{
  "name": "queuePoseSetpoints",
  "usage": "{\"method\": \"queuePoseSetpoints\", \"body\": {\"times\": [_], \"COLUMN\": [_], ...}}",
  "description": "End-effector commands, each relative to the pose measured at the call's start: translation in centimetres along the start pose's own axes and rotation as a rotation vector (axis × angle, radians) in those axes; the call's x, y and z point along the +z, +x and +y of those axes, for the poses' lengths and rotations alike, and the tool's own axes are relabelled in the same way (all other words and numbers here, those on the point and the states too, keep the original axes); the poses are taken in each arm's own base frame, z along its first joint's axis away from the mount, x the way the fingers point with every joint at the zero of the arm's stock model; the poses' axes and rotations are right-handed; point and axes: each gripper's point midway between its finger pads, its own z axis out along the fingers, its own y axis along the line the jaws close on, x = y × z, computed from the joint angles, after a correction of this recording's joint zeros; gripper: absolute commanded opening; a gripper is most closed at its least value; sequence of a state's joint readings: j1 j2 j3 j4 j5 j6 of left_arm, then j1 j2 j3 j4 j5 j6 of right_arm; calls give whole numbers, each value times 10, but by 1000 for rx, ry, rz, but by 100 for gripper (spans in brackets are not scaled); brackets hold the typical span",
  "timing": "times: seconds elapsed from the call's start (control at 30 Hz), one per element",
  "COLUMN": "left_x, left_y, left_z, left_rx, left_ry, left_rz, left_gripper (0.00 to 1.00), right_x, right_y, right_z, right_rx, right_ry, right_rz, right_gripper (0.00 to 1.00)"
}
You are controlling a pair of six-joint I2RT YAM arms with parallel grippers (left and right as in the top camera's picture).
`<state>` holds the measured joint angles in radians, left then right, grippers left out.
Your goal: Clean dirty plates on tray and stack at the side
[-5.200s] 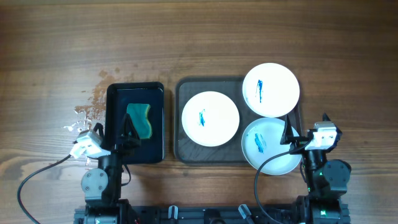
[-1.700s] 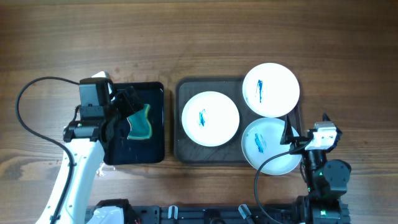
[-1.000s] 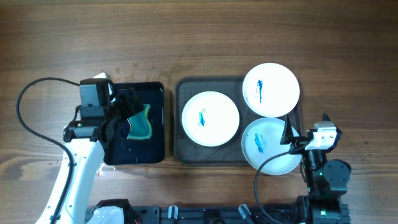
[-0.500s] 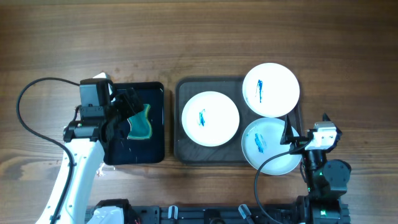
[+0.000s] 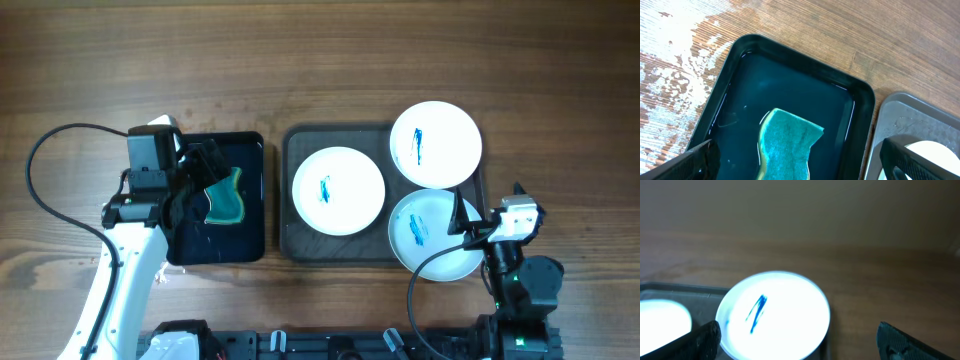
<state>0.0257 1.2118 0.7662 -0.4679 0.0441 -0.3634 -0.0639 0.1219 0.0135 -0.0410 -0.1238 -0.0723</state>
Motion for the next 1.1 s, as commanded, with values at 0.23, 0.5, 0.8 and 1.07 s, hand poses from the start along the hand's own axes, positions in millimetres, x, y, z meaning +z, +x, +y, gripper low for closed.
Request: {"method": "queuePoseSetpoints", "body": {"times": [0.23, 0.5, 0.8, 1.07], "left_x": [-2, -2, -2, -2], "left_y": [-9, -9, -6, -3], "left_z": [-5, -5, -4, -10], "left_rx": [14, 14, 13, 14], "left_ry": [19, 19, 15, 51], "left_rz": [-20, -20, -9, 10], "left_gripper": [100, 100, 100, 100], "right_x": [47, 80, 34, 25], "right_y": [-56, -79, -52, -32], "right_z": [15, 18, 36, 39], "right_rx": [52, 380, 537, 551], "right_ry": [-163, -156, -156, -147], "right_rz": [287, 769, 1021, 1135], "right_gripper": [100, 100, 100, 100]}}
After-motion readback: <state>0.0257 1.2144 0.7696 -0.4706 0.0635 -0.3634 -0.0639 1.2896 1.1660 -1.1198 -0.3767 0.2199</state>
